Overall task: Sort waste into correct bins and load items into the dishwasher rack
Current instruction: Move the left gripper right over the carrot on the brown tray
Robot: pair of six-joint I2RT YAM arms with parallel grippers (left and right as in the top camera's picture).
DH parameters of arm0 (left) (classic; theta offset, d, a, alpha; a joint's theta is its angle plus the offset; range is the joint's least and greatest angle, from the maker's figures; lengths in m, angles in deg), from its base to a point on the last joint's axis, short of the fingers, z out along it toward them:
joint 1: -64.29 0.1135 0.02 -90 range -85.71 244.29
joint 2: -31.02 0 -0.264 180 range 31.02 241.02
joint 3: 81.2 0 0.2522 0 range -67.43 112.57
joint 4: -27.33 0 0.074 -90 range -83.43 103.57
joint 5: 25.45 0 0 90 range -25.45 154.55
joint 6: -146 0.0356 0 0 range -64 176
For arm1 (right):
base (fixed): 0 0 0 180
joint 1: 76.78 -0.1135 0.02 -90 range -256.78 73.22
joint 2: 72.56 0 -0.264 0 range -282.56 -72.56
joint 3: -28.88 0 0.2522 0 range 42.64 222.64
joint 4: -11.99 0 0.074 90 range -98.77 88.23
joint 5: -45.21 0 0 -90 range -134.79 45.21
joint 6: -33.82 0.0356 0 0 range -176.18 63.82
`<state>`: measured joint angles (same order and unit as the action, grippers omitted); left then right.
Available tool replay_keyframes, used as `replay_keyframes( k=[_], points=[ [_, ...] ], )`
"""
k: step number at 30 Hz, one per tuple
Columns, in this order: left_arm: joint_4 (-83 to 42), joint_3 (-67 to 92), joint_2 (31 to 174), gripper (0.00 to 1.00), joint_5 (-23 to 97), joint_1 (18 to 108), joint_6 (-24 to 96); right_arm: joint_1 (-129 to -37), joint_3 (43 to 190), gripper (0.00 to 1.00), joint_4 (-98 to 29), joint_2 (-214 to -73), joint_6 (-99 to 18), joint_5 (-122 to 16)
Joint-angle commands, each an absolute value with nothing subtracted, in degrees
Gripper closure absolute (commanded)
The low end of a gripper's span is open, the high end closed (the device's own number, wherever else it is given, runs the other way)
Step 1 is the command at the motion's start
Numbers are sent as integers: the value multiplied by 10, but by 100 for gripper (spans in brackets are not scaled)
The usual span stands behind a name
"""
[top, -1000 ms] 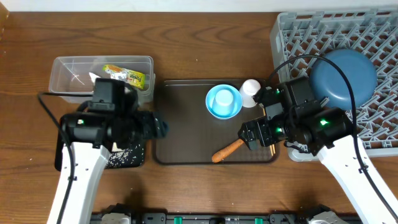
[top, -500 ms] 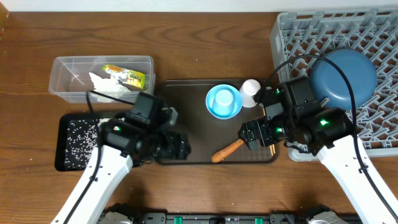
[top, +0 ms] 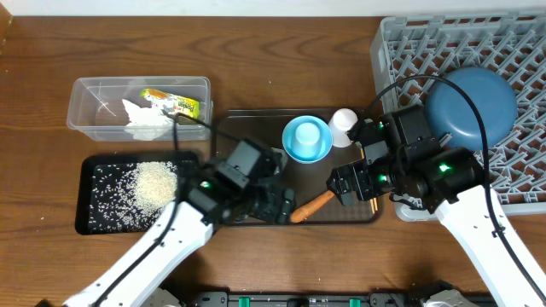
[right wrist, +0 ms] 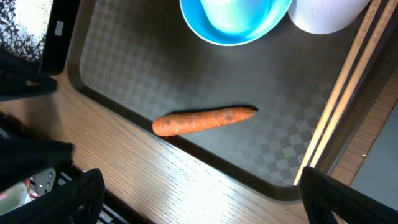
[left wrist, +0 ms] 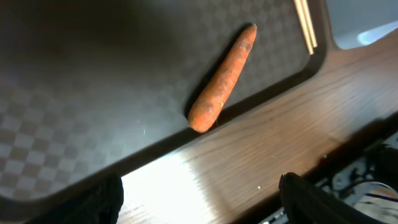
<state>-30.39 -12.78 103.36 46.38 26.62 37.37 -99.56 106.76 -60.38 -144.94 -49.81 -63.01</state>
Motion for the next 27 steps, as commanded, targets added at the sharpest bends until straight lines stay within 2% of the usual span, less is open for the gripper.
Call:
replay_keyframes(
  k=[1, 14, 27],
  points=[
    [-288, -131, 1068, 17, 498, 243, 368, -1007, 1073, 1, -603, -1452, -498, -630],
    [-239, -131, 1190, 16, 493, 224, 368, -1007, 1073, 1, -603, -1452, -498, -630],
    [-214, -131, 1211, 16, 481, 216, 368, -1007, 1073, 1, -603, -1452, -498, -630]
  ],
)
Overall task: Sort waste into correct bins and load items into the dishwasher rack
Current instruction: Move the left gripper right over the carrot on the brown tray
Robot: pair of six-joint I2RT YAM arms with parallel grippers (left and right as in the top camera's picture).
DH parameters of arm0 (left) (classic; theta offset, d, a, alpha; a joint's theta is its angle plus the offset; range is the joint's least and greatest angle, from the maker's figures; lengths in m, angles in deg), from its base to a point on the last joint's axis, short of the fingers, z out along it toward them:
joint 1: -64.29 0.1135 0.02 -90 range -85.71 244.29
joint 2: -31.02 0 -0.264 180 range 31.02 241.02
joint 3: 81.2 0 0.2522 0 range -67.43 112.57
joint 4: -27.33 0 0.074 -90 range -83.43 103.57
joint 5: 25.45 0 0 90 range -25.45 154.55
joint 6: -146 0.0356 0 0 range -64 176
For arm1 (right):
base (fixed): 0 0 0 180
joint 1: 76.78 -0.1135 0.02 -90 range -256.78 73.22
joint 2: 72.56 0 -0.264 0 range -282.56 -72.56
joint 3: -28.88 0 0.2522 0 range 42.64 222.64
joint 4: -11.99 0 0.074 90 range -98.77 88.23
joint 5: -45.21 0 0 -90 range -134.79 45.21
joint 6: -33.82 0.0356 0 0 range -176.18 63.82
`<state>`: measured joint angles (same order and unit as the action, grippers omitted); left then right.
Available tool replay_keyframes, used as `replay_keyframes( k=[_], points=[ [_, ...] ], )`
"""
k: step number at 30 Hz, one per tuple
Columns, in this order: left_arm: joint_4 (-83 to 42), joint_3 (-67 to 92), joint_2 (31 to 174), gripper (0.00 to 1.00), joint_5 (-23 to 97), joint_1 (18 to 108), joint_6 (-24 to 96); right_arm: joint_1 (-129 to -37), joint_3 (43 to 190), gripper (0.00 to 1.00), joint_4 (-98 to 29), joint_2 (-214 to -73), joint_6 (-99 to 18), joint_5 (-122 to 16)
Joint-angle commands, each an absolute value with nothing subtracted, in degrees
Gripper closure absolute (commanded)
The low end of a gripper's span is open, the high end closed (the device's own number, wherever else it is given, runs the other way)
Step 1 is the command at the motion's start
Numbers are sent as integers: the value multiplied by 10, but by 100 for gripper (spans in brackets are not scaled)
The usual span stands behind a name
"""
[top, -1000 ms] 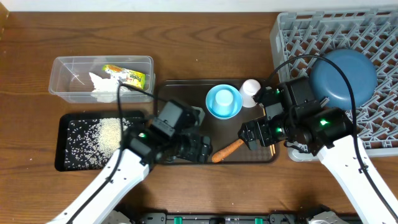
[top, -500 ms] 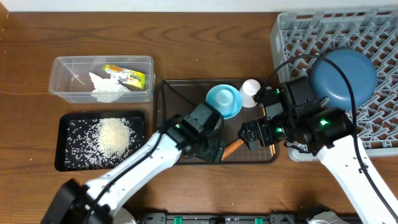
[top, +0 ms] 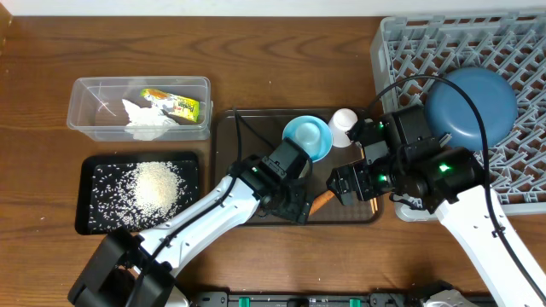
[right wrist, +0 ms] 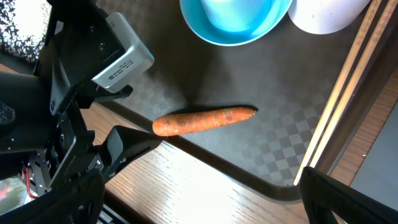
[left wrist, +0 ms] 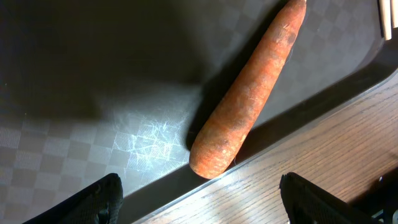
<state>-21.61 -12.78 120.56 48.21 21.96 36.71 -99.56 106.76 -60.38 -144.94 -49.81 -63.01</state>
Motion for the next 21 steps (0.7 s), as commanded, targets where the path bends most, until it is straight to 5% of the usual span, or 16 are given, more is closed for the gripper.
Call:
replay_keyframes(
  k=[1, 21],
  points=[
    [-214, -131, 1211, 16, 481, 214, 369, -1007, 1073, 1, -603, -1452, -498, -630],
    [-160, -138, 1213, 16, 522, 170, 381, -1007, 1073, 1, -603, -1452, -498, -630]
  ],
)
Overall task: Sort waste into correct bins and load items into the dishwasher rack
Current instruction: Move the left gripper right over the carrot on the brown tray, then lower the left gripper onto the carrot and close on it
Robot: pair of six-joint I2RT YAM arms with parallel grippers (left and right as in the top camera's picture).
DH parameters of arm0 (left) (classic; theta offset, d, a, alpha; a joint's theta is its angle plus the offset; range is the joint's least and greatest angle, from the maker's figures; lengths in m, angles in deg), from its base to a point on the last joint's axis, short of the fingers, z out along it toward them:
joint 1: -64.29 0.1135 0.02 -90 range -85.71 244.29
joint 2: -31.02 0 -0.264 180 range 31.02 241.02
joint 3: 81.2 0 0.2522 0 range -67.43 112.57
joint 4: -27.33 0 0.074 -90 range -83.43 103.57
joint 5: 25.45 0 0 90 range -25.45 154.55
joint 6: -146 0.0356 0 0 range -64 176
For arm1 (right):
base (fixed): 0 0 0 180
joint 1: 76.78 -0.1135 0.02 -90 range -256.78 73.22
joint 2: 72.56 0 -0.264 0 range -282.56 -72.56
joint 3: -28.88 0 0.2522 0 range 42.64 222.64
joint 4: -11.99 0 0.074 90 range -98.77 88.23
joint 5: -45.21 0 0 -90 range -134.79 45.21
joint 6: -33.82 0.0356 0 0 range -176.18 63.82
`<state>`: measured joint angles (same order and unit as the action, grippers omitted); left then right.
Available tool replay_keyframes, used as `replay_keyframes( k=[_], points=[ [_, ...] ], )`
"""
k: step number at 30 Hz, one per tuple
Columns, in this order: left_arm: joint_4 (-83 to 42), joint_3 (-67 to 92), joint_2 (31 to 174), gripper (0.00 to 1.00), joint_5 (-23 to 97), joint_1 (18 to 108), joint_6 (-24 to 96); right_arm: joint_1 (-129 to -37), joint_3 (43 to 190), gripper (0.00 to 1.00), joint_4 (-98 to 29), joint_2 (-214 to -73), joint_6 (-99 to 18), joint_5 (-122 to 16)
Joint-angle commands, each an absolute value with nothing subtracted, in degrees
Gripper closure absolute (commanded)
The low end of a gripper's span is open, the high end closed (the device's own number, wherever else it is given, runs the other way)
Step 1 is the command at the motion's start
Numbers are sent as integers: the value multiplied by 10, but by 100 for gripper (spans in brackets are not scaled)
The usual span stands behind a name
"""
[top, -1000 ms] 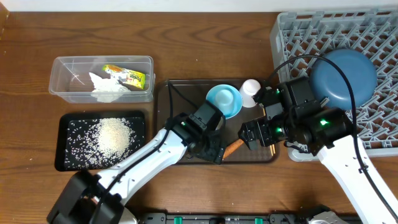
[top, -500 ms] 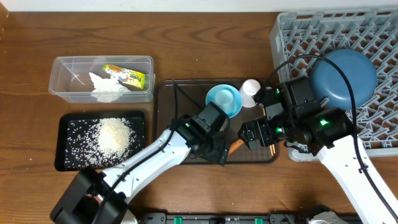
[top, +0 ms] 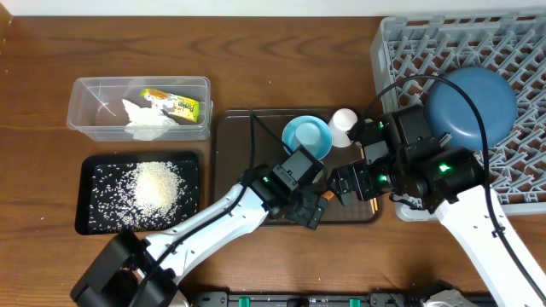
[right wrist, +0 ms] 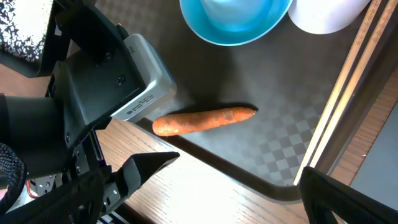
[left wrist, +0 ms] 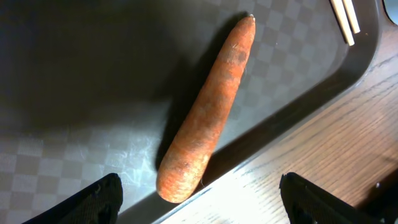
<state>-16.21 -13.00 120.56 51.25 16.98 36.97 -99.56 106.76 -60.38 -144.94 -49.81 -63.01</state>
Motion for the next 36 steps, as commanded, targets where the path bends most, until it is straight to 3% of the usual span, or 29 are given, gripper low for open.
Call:
replay_keyframes(
  k=[1, 25, 36],
  points=[
    [-159, -138, 1213, 16, 522, 170, 381, -1007, 1073, 1, -603, -1452, -498, -630],
    [-121, -139, 1275, 17, 522, 170, 377, -1007, 1073, 1, -603, -1452, -498, -630],
    [-117, -139, 1302, 26, 550, 170, 376, -1007, 1073, 1, -603, -1452, -498, -630]
  ],
)
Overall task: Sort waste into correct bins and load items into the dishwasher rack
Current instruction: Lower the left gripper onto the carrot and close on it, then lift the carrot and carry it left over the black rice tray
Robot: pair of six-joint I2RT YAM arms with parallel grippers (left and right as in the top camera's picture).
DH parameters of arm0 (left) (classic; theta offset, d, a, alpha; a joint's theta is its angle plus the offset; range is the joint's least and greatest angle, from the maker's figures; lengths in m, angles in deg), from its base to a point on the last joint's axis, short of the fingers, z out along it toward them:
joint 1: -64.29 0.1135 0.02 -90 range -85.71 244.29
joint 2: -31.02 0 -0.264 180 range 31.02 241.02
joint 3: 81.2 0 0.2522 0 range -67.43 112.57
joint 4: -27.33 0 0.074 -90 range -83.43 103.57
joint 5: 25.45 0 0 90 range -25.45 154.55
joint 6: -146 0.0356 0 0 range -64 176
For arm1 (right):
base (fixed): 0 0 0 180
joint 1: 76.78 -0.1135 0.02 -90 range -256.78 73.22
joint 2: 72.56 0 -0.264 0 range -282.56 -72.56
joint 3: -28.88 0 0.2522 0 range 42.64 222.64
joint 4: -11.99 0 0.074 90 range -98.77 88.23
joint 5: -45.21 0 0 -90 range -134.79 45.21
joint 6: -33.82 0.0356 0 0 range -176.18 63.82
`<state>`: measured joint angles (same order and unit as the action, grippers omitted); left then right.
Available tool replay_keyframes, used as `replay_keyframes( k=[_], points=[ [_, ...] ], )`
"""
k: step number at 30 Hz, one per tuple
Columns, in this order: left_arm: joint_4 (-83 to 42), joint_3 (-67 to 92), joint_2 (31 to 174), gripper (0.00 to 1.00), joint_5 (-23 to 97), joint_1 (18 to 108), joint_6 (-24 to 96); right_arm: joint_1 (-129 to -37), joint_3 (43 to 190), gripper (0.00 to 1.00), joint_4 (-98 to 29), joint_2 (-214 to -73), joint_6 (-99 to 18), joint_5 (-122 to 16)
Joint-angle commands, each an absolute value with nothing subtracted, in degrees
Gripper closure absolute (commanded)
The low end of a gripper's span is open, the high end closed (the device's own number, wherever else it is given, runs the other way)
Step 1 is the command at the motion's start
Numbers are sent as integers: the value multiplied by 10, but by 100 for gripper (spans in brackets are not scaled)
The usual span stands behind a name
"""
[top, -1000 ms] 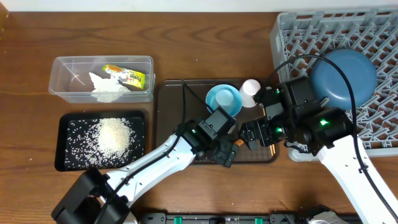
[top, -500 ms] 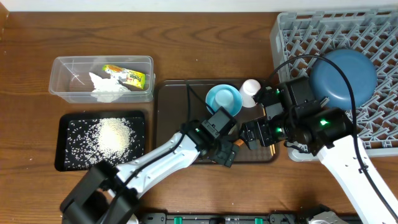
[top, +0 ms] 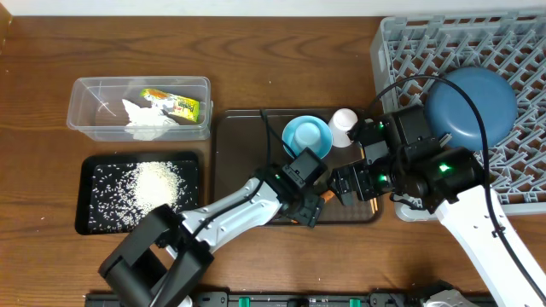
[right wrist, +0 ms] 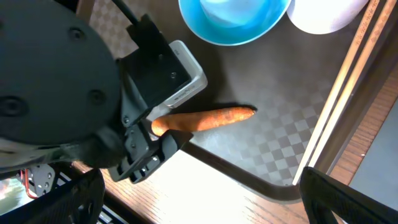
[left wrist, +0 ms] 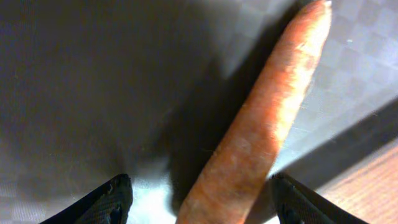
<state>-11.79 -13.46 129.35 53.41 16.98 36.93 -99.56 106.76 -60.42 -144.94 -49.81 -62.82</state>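
Note:
An orange carrot [left wrist: 261, 124] lies on the dark tray [top: 230, 162] near its front edge; it also shows in the right wrist view as the carrot [right wrist: 205, 119]. My left gripper [left wrist: 202, 202] is open and low over the carrot's thick end, with one finger on each side of it. Its body [top: 309, 205] hides most of the carrot from above. My right gripper [right wrist: 208, 205] is open and holds nothing; it hangs over the tray's front right part [top: 345, 183].
A blue cup [top: 305, 136], a white cup [top: 344, 122] and chopsticks [right wrist: 339, 93] are on the tray. A grey dish rack [top: 409, 51] at the right holds a blue bowl [top: 471, 104]. A clear bin [top: 85, 107] and a black rice tray [top: 92, 217] stand at the left.
My left gripper has come lower and closer to the carrot, whose thick end now lies between the open fingers. The carrot and the right arm have not moved.
My left gripper was open over the tray's front left, with the carrot well off to its right. It then stood nearer the carrot, then right above it. Now its fingers straddle the thick end. The right arm stayed still throughout.

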Motion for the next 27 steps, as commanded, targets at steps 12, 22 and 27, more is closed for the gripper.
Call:
replay_keyframes(
  k=[12, 22, 27],
  points=[
    [-118, -140, 1303, 45, 552, 170, 375, -1007, 1073, 1, -603, -1452, -498, -630],
    [-118, -140, 1302, 64, 551, 170, 375, -1007, 1073, 1, -603, -1452, -498, -630],
    [-118, -139, 1302, 66, 547, 170, 368, -1007, 1073, 1, -603, -1452, -498, -630]
  ],
)
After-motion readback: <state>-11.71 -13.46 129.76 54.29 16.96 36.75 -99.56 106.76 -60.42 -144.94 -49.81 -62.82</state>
